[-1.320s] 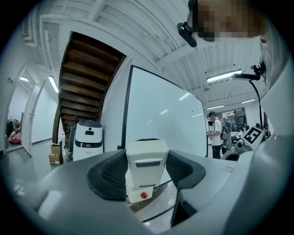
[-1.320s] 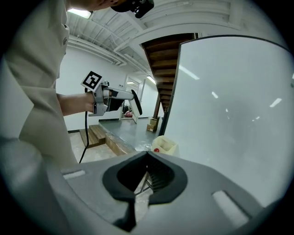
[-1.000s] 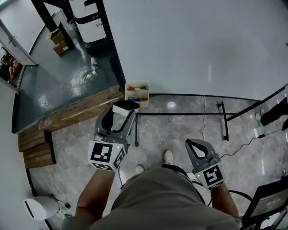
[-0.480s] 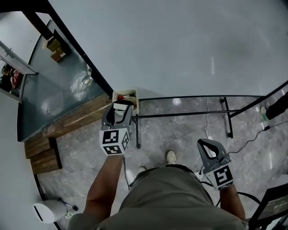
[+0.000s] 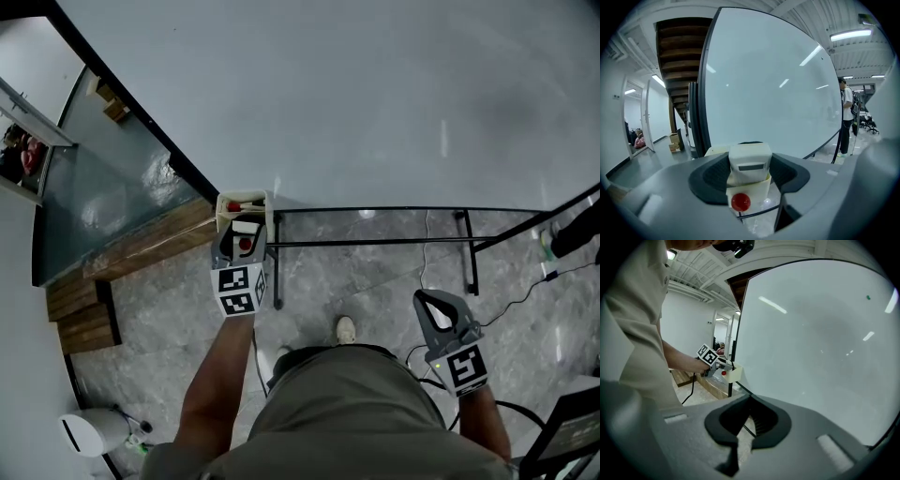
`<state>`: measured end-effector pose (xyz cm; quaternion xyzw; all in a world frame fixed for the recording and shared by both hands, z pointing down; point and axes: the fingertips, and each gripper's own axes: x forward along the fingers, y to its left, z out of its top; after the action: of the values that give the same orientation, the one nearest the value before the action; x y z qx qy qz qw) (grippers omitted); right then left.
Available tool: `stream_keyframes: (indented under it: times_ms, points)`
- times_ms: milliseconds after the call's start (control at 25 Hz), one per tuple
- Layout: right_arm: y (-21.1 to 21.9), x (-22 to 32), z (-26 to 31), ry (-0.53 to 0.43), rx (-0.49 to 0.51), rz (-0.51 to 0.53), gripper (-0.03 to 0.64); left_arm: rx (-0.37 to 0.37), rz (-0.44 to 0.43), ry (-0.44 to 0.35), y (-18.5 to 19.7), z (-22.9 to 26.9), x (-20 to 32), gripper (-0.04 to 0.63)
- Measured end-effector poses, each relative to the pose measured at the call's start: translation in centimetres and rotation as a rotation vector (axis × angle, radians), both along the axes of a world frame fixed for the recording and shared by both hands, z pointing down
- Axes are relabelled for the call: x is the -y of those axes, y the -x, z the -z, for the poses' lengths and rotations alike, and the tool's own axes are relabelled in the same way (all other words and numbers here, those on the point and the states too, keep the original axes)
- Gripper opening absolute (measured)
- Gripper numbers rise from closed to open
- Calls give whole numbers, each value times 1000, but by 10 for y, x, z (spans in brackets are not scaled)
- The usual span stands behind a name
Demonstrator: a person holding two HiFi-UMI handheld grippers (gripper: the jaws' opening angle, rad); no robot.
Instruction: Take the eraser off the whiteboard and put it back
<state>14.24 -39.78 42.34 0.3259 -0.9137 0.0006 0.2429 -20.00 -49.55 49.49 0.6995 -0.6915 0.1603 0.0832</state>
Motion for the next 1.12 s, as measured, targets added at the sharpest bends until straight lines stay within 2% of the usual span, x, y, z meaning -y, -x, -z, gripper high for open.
stream_keyframes:
  times_ms: [360, 640, 800, 880, 1120]
  points:
    - [-6, 10, -11, 30, 14, 57, 3, 36, 42, 16, -4, -11, 1, 267]
    - [3, 11, -19, 58, 41, 108, 3, 62, 54, 55, -5, -18, -1, 312]
    - [5, 12, -30, 81, 50, 134, 3, 141, 32, 77, -13, -16, -14, 341]
    - [7, 15, -32, 61, 45, 155, 3, 174, 28, 82, -16, -10, -27, 357]
    - [23, 23, -24, -3, 50, 182, 3, 93, 51, 39, -15, 22, -88, 357]
